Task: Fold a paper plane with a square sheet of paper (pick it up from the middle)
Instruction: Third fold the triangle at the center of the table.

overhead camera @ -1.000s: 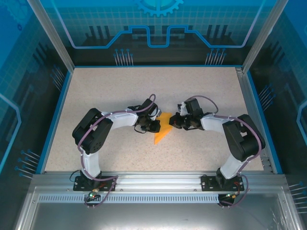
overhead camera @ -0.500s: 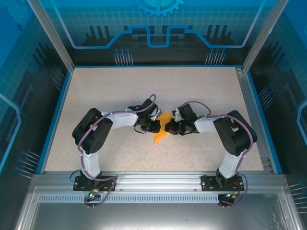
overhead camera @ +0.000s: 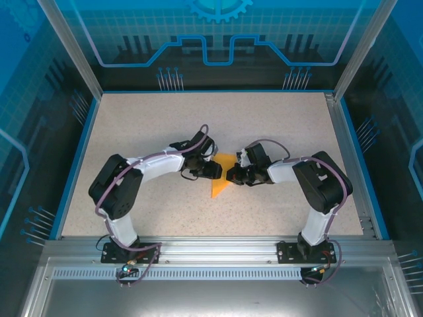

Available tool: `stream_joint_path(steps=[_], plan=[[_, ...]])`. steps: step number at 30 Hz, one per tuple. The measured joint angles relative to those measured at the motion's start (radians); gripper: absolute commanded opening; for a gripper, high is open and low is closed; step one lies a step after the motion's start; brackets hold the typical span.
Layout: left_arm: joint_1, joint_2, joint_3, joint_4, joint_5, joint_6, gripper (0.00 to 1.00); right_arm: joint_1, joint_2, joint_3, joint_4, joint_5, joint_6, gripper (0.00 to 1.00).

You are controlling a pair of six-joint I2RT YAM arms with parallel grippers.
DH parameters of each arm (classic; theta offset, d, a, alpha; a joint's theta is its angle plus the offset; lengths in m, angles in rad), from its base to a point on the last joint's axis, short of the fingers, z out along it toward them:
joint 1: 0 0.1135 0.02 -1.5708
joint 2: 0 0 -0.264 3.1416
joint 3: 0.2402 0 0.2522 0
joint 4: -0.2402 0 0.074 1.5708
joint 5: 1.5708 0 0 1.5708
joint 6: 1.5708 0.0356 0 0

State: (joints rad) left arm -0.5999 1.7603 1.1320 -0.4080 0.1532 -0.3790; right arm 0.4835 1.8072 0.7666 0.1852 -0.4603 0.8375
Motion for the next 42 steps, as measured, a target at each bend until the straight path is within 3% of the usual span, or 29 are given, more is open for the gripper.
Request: stream_joint_path(steps=[5,13,19,42], plan=[[0.0,-0.127,-0.062,0.042,0.087,-0.113,0.27,0.0,0.0,0.0,0.0,0.0,0.008,0.02],[0.0,-0.094,-0.161,0.187,0.291,-0.266,0.23,0.0,0.0,0.008,-0.014,0.001,0.011,0.03],[0.0,-0.006,-0.193,0.257,0.366,-0.312,0.24,0.0,0.0,0.014,-0.03,0.006,0.011,0.03],[0.001,0.065,-0.219,0.253,0.341,-0.266,0.16,0.002,-0.06,0.058,-0.15,0.039,-0.032,0.04]])
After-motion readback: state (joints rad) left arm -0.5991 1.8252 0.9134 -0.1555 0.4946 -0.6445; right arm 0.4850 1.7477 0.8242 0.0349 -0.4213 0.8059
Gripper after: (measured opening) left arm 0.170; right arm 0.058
